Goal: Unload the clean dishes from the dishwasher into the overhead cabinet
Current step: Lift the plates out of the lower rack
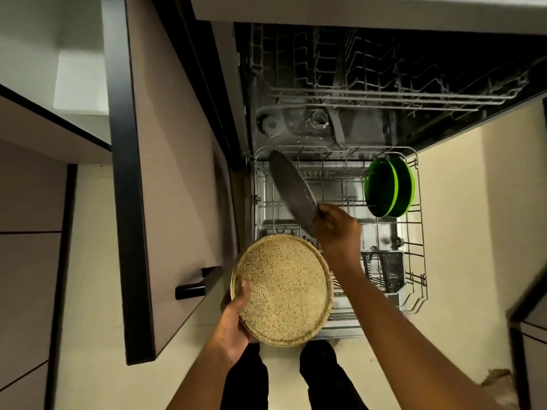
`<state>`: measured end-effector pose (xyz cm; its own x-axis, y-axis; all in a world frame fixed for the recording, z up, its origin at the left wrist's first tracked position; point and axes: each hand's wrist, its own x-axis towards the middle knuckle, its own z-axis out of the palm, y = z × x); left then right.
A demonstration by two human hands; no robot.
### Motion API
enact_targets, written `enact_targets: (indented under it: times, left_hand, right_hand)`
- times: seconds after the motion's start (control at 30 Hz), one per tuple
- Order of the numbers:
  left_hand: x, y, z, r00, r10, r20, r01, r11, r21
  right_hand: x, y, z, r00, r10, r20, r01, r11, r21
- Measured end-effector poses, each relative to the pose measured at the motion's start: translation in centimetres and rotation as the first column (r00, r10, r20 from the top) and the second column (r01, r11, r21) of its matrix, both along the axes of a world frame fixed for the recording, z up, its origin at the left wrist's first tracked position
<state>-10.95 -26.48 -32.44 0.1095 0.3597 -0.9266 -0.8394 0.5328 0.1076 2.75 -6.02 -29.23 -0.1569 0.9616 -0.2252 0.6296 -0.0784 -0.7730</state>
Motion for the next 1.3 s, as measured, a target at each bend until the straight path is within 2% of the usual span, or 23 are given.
enact_targets:
  times: [0.1, 0.23, 0.3, 0.4, 0.73, 0.87, 1.0, 1.07, 1.13, 1.23, 1.3]
  left_hand:
    - [0.5, 1.3, 0.1, 0.999, -0.003, -0.041, 0.004, 1.000, 0.017]
    - [2.1, 3.8, 1.3, 0.996, 0.012, -0.084, -0.010, 1.000, 0.023]
    - [3.0, 4.7, 1.8, 0.994, -0.017, -0.105, 0.019, 1.000, 0.022]
    - [4.1, 5.6, 2.3, 0.995, -0.031, -0.094, 0.035, 0.999, 0.041]
    - [7.2, 7.3, 2.6, 1.000, -0.030, 0.005, 0.029, 0.993, 0.113]
    - [7.0, 7.3, 2.4, 0.999, -0.020, 0.044, 0.014, 0.990, 0.137]
    - [7.2, 8.1, 2.2, 0.999, -0.022, 0.040, 0.017, 0.990, 0.143]
    - [7.3, 8.6, 2.1, 0.999, -0.020, 0.028, 0.016, 0.991, 0.131]
    - [7.4, 9.3, 1.7, 0.999, -0.035, -0.021, 0.037, 0.993, 0.116]
    - [7.8, 10.8, 1.3, 0.996, -0.055, -0.071, 0.062, 0.993, 0.104]
    - [8.1, 11.7, 0.7, 0.994, -0.056, -0.089, 0.064, 0.993, 0.094]
  right_hand:
    - [3.9, -2.5, 3.4, 0.994, 0.110, 0.027, -0.113, 0.985, 0.129]
    - [7.6, -7.3, 4.1, 0.933, 0.335, 0.128, -0.359, 0.888, 0.287]
    - [8.7, -9.5, 3.4, 0.887, 0.412, 0.210, -0.460, 0.832, 0.311]
    - [9.5, -11.3, 2.0, 0.819, 0.521, 0.241, -0.570, 0.788, 0.232]
    - [9.8, -13.1, 1.1, 0.815, 0.526, 0.243, -0.576, 0.777, 0.252]
    - [9.8, -13.1, 0.8, 0.791, 0.540, 0.286, -0.606, 0.754, 0.253]
    - [10.1, -12.2, 0.9, 0.745, 0.600, 0.294, -0.660, 0.728, 0.188]
    - [10.1, -11.0, 1.4, 0.779, 0.597, 0.195, -0.623, 0.772, 0.124]
    - [10.6, -9.1, 2.0, 0.864, 0.499, 0.071, -0.503, 0.864, 0.041]
    - [12.2, -4.7, 2.6, 0.983, 0.177, 0.050, -0.180, 0.983, 0.046]
    - [13.8, -0.7, 2.4, 0.992, -0.050, 0.112, 0.048, 0.999, 0.023]
